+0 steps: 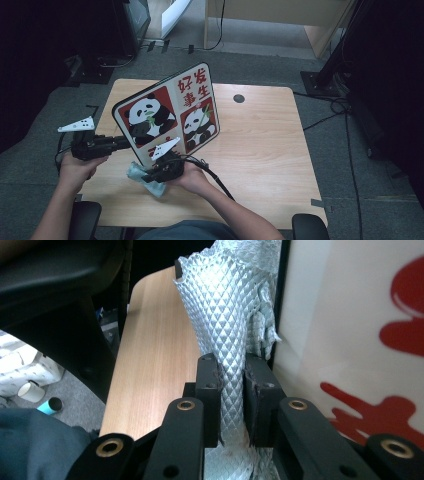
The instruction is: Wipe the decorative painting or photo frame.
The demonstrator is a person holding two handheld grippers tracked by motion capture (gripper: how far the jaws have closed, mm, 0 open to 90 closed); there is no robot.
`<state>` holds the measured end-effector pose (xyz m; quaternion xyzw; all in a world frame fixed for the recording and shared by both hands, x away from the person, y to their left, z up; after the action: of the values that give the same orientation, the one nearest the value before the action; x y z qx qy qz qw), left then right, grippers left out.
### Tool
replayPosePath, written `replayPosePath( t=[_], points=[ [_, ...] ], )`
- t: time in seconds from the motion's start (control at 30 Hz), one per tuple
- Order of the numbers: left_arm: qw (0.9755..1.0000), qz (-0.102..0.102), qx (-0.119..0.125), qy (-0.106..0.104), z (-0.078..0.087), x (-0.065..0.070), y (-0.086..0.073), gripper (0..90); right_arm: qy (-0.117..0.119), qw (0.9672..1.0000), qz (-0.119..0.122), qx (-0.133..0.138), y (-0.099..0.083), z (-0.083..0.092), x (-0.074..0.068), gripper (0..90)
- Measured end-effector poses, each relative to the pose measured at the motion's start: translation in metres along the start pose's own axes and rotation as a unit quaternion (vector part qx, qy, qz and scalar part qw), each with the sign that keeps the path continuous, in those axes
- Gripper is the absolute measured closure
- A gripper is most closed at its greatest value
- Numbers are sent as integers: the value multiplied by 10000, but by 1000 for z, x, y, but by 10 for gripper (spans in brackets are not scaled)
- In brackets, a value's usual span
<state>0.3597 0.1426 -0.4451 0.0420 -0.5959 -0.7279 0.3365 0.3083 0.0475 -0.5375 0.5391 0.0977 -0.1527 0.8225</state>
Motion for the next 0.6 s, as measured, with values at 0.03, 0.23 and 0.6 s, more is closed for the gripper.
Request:
replayPosePath(
  t=[0.03, 0.23, 0.6],
  points=[
    [10000, 0, -4, -2, 0, 0, 0, 717, 7, 10000, -26, 18, 1, 0, -1, 798],
    [10000, -13, -2, -6, 0, 0, 0, 716, -1, 9999, -125, -54, -2, -5, -1, 798],
    [10000, -3, 3, -10, 0, 0, 0, 713, -87, 9999, -93, -17, -2, 0, 2, 799]
  ],
)
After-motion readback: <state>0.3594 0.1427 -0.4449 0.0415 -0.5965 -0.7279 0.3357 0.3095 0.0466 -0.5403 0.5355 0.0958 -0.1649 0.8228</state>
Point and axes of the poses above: each handheld gripper's, and its own axes: z roughly backward along the jaws, y roughly out of its top, x roughly to its right, the point moved 10 cm from there along -z, roughly forward along the jaws, and after that the axes turned 11 degrees about x, right-handed, at the moved point
